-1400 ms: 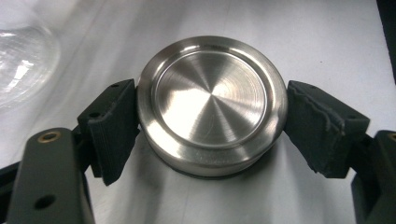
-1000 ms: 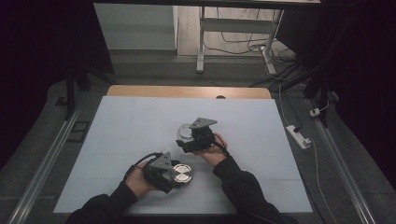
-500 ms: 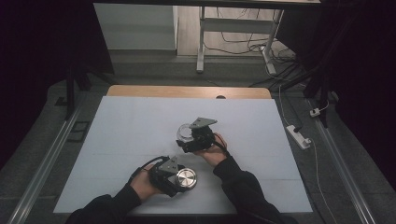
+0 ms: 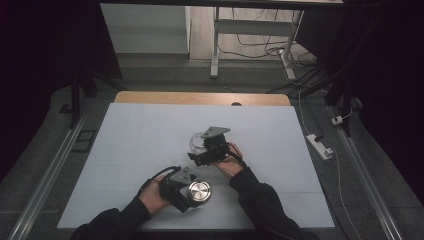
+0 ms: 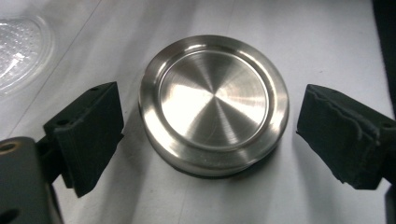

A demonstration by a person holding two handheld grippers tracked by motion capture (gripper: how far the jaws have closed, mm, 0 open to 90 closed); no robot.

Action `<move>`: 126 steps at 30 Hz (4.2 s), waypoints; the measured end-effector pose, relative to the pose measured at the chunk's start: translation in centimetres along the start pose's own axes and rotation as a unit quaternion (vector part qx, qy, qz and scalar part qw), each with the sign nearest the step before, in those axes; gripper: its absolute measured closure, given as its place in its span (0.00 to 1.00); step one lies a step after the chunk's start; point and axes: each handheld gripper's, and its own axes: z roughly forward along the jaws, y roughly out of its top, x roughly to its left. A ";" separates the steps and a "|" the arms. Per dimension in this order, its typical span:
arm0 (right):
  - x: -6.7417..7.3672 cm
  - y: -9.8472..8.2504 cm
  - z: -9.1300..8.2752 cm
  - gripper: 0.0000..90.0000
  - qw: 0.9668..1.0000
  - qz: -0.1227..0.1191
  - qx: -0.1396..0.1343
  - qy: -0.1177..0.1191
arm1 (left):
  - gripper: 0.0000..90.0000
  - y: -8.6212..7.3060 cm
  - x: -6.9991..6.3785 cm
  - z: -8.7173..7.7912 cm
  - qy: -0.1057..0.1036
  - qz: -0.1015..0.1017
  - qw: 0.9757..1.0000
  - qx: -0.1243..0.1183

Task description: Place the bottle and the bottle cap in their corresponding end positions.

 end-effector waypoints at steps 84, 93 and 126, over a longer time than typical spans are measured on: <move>1.6 -3.2 -9.8 0.00 0.999 0.041 -0.024 0.016 | 0.00 -3.8 -1.9 -8.0 0.074 -0.089 0.993 -0.037; 1.9 -4.4 -11.0 0.00 0.999 0.038 -0.028 0.010 | 0.00 -5.0 -2.2 -9.4 0.081 -0.110 0.989 -0.049; 1.0 -11.3 -18.9 0.00 0.992 0.092 -0.018 -0.080 | 0.00 -10.5 -4.3 -14.0 0.151 -0.204 0.965 -0.060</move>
